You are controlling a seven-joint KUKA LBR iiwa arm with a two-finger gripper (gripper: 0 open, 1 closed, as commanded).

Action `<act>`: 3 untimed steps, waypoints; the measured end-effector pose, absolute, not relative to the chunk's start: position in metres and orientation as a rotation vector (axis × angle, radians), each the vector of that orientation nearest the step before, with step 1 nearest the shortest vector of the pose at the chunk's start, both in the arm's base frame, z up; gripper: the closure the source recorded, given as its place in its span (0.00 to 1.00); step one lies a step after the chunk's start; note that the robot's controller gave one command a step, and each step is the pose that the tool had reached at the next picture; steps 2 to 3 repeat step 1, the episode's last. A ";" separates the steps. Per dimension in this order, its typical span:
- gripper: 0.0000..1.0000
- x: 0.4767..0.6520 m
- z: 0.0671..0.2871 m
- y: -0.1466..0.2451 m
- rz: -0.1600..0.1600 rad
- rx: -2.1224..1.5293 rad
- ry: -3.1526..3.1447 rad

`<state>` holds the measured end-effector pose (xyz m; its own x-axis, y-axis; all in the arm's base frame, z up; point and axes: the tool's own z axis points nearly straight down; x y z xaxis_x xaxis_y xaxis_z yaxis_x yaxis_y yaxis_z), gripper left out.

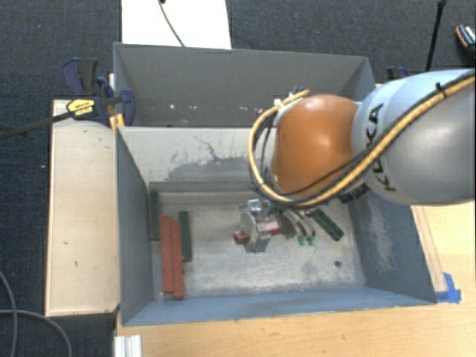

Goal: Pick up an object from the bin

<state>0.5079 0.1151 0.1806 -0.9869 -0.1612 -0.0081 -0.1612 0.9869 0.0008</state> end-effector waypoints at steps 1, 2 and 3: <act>1.00 0.510 0.254 0.122 0.003 -0.222 3.123; 1.00 0.510 0.254 0.122 0.003 -0.222 3.123; 1.00 0.510 0.254 0.122 0.003 -0.222 3.123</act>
Offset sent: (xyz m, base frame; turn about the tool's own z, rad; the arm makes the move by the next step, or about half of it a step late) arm 0.0002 0.0063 0.0682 0.0205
